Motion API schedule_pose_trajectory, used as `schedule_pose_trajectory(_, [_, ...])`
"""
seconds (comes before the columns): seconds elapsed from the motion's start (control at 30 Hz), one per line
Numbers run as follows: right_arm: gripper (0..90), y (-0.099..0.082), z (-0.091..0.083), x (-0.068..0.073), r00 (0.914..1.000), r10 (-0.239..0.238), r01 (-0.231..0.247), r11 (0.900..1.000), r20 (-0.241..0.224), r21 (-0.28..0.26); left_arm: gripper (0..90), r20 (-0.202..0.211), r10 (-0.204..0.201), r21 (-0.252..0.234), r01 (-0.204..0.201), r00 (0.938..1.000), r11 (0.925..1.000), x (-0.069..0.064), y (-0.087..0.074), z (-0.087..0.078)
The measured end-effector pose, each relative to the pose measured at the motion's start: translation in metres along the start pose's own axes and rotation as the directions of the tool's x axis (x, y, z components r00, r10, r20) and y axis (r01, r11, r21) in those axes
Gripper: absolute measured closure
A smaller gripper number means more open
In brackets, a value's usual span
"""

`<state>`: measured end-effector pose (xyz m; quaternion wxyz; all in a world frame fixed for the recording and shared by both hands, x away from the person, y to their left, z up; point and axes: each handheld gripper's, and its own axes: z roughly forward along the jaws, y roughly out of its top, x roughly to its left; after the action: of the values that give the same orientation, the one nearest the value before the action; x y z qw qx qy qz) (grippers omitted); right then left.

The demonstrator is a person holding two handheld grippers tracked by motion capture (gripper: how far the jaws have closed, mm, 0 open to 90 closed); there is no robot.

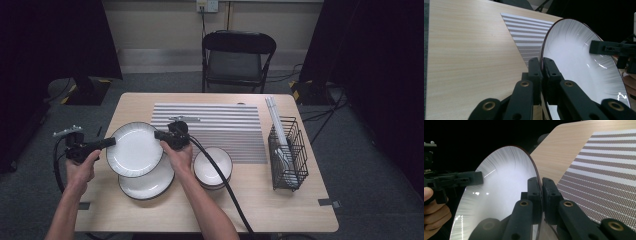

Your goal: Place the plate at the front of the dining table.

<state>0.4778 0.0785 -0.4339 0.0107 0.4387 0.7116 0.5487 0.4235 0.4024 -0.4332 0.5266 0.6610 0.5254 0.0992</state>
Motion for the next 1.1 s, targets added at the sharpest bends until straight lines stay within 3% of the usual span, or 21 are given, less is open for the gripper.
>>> schedule_pose_trajectory(0.27, [85.6,0.013,-0.008,0.005,0.9997,-0.021,0.021,0.9996,0.015,-0.020,85.8,0.005,0.016,-0.013,-0.016,0.9999,0.9998,-0.004,0.011,0.001])
schedule_pose_trajectory(0.5, [85.6,0.022,-0.012,0.004,0.9991,-0.024,0.025,0.9994,0.036,-0.025,85.8,0.011,-0.007,-0.035,0.007,0.9999,0.9993,-0.008,0.020,0.007])
schedule_pose_trajectory(0.77, [85.4,0.033,-0.020,0.004,0.9990,-0.028,0.030,0.9988,0.034,-0.039,85.7,0.013,0.023,-0.043,-0.023,0.9996,0.9988,-0.016,0.030,0.008])
schedule_pose_trajectory(1.1, [85.3,0.041,-0.025,0.005,0.9986,-0.030,0.031,0.9986,0.044,-0.042,85.6,0.017,0.013,-0.051,-0.012,0.9998,0.9986,-0.017,0.034,0.011])
